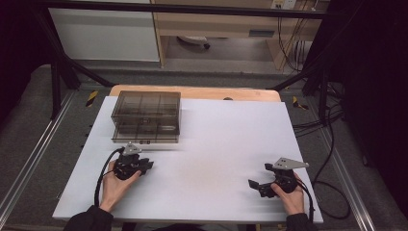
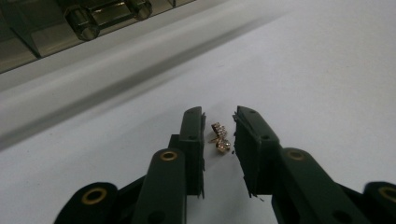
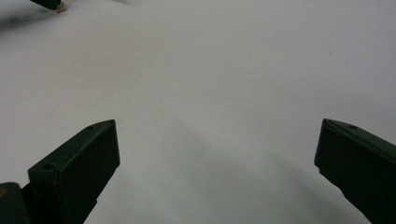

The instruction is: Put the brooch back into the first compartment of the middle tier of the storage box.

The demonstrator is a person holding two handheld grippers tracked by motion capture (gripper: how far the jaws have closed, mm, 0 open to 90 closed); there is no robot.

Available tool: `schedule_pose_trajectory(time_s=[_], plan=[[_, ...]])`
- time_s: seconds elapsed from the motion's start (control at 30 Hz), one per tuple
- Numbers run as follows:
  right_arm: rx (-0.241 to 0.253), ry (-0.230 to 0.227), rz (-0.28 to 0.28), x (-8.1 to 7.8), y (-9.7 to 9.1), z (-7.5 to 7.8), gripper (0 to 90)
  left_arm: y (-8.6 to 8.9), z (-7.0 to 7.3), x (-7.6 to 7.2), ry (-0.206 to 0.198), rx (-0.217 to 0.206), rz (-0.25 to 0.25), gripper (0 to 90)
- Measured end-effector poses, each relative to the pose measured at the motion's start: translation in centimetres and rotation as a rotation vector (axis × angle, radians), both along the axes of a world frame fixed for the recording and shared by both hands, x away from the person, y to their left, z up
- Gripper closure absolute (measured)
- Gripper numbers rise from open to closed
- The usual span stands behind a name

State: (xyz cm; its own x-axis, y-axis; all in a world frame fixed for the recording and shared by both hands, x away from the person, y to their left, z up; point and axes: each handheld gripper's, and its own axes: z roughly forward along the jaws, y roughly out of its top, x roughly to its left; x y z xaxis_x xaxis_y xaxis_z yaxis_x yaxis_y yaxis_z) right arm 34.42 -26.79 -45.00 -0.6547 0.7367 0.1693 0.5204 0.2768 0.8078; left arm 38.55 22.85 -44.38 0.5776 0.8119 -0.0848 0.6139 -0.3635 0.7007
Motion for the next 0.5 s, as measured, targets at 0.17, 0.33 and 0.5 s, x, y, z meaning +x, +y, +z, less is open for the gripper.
schedule_pose_trajectory(time_s=[0.17,0.33,0.5], plan=[[0.000,-0.002,0.001,0.00,0.00,0.01,0.6,-0.05,-0.03,-0.01,0.003,-0.002,-0.002,77.0],[-0.001,-0.003,0.002,-0.01,-0.01,0.02,0.6,-0.10,-0.08,0.00,0.008,-0.007,-0.006,80.2],[0.002,-0.005,0.001,-0.02,0.00,0.03,0.6,-0.14,-0.11,-0.01,0.011,-0.007,-0.011,83.4]])
